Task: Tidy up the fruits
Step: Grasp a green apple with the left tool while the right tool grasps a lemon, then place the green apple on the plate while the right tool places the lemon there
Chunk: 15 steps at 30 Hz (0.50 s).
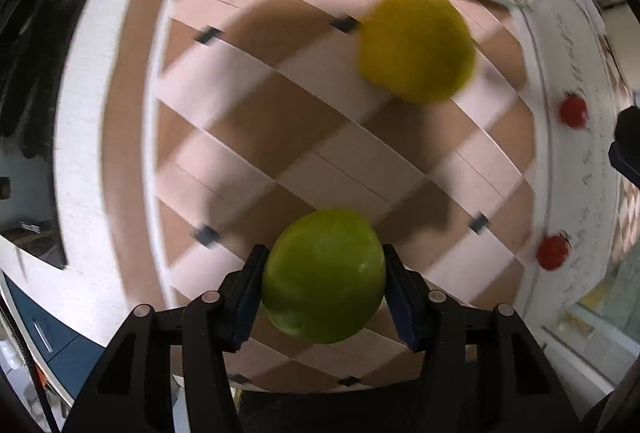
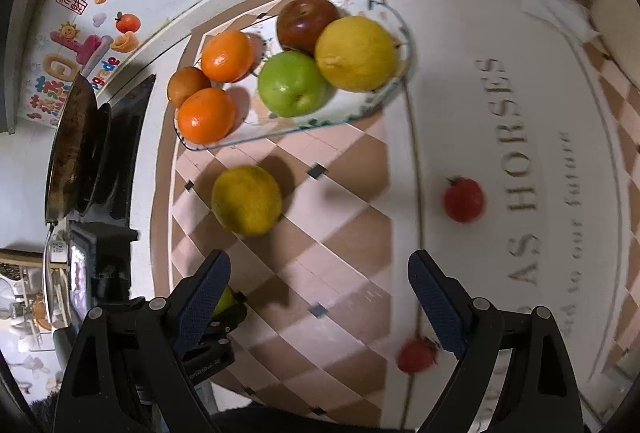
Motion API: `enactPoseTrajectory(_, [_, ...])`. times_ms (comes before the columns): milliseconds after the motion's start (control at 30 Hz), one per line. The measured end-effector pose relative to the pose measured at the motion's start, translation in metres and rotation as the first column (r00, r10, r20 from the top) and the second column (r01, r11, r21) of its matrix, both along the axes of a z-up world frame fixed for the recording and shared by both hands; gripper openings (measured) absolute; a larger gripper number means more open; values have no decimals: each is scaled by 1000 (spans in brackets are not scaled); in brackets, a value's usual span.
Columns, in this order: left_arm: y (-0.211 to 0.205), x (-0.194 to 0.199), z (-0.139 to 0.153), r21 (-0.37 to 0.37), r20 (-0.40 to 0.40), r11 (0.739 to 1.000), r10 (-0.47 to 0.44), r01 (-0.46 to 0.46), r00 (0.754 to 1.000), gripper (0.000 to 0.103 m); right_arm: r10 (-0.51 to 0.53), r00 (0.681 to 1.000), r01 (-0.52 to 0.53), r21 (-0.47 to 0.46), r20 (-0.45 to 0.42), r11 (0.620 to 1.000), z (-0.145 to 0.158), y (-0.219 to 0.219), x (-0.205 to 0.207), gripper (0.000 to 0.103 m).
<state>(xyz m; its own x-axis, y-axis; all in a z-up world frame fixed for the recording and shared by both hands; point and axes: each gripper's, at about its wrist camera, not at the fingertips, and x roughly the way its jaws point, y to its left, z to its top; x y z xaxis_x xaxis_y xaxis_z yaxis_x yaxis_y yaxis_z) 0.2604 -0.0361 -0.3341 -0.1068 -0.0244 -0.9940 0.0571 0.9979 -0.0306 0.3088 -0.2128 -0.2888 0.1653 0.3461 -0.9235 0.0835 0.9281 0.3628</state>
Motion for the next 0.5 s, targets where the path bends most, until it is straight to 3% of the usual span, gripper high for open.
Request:
enactPoseTrajectory(133, [38,12,3,17,21,995,95,-96,995,53,37,999,-35,64,-39,997,-24,32,26,93])
enactPoseTrajectory(267, [69,19,3,29,36,986,161,-162,986,53,92,992,-86,71,-91,994,-51,63,46,90])
enactPoseTrajectory(333, [81,19,1,29,38,982,184,-186,982,53,126,985,-119,65,-118,991,-63,76,51,74])
enactPoseTrajectory(433, [92,21,-3,25,37,978,205,-206,978,53,157,984,-156,15,-80,988,-60,84,53,62])
enactPoseTrajectory(500, [98,20,-4,20,37,977,210,-211,977,53,152,985,-150,29,-85,988,-62,82,52,62])
